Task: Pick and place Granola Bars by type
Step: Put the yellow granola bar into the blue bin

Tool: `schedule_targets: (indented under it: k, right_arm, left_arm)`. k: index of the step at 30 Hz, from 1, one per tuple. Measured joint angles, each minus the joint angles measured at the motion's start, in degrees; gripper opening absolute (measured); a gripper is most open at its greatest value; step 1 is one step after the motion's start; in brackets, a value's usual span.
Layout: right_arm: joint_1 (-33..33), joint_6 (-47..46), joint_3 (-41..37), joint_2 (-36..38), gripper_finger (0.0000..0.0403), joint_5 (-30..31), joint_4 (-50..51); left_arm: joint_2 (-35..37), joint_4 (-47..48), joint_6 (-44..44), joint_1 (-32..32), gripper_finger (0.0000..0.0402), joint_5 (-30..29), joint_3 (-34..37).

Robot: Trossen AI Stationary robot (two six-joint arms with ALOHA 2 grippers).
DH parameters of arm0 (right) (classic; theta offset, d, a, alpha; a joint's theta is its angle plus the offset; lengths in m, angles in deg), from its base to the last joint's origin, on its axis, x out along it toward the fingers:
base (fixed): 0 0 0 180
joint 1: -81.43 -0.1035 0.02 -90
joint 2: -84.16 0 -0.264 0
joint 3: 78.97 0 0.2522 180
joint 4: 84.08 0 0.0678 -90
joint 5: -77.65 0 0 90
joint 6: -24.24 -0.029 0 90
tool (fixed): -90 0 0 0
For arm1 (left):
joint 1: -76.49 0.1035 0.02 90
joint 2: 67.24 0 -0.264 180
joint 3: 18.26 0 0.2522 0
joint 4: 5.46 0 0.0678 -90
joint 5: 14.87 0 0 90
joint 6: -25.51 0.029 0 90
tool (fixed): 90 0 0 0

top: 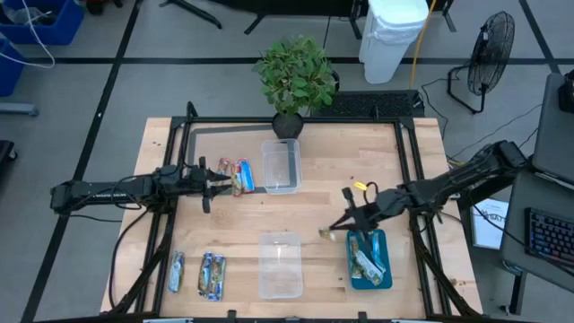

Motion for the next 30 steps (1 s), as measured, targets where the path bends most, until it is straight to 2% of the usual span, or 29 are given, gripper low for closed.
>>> schedule_targets:
  k: [10,20,30]
  right_arm:
    - [-8.3,-2.2,-6.2,6.7,0.0,0.0,-10.5]
    - [-16.8,-2.7,-6.5,10.1,0.0,0.1,-11.1]
    - [-23.0,-10.6,-6.5,11.3,0.0,0.2,-11.1]
  left_arm:
    - [0.0,0.0,0.0,0.0,0.0131,0.0,0.0]
    - [0.0,0.0,0.0,0.0,0.0131,0.0,0.0]
    - [0.0,0.0,0.0,0.0,0.0131,0.0,0.0]
